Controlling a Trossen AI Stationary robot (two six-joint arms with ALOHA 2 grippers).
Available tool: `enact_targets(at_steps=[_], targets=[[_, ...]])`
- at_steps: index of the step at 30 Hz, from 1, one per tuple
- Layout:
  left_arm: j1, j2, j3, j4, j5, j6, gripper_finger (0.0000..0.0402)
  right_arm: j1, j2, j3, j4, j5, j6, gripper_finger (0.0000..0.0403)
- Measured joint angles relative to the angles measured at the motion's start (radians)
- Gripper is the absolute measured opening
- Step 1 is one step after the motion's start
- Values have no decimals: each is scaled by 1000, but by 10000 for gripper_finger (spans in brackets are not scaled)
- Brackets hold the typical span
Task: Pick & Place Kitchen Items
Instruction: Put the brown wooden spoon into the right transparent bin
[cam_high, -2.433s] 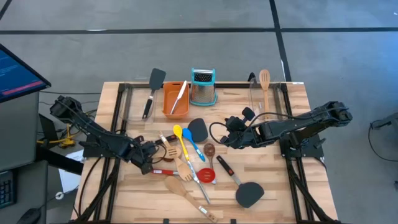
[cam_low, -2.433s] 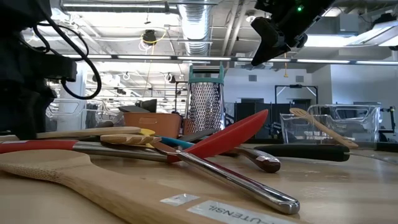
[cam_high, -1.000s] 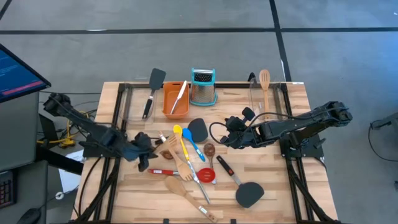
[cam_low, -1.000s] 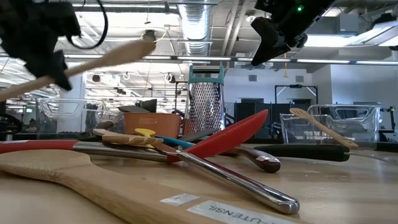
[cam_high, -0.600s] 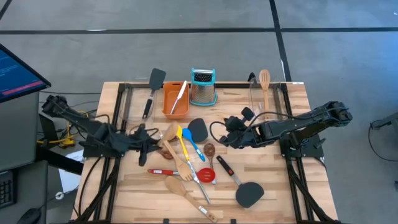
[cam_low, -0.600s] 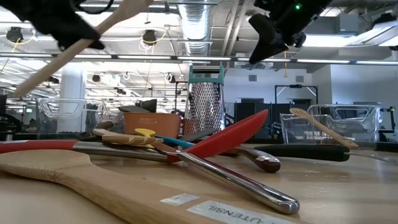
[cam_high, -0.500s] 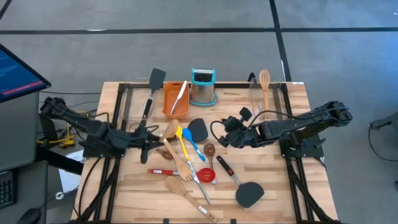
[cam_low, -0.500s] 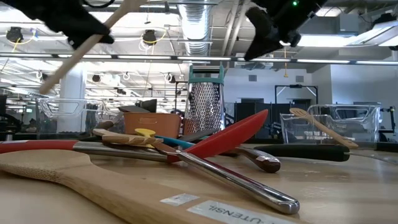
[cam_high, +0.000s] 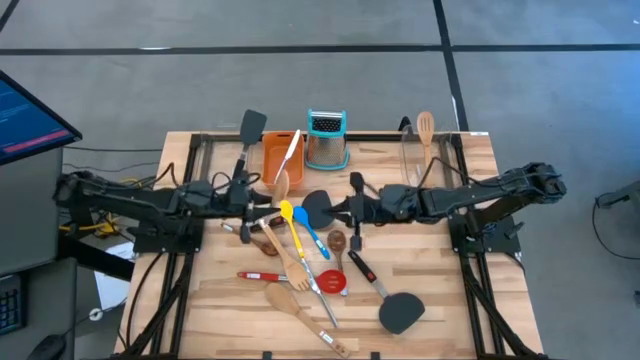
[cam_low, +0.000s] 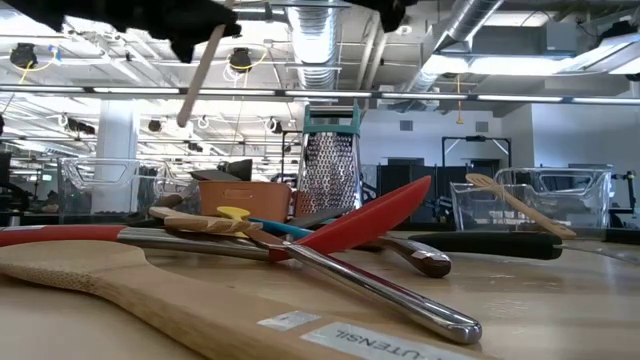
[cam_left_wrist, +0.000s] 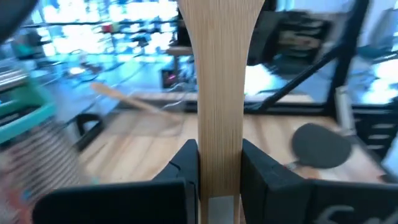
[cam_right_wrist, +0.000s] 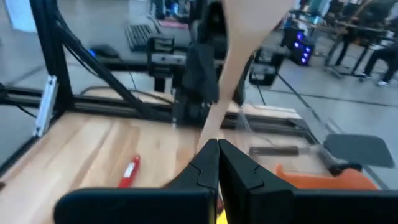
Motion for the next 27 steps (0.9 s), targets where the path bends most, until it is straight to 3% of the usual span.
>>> enact_targets(at_steps=[3, 12, 19, 27], targets=[[40, 53, 0, 77, 118, -2, 37, -33, 0, 0, 12, -10, 0, 1], [153, 243, 0, 337, 266, -6, 38, -78, 0, 0, 5, -11, 5, 1], [238, 289, 0, 579, 362, -9, 38, -79, 0, 0, -96, -32, 8, 1], [316, 290, 0, 620, 549, -86, 38, -95, 1, -1, -153, -243, -13, 1]])
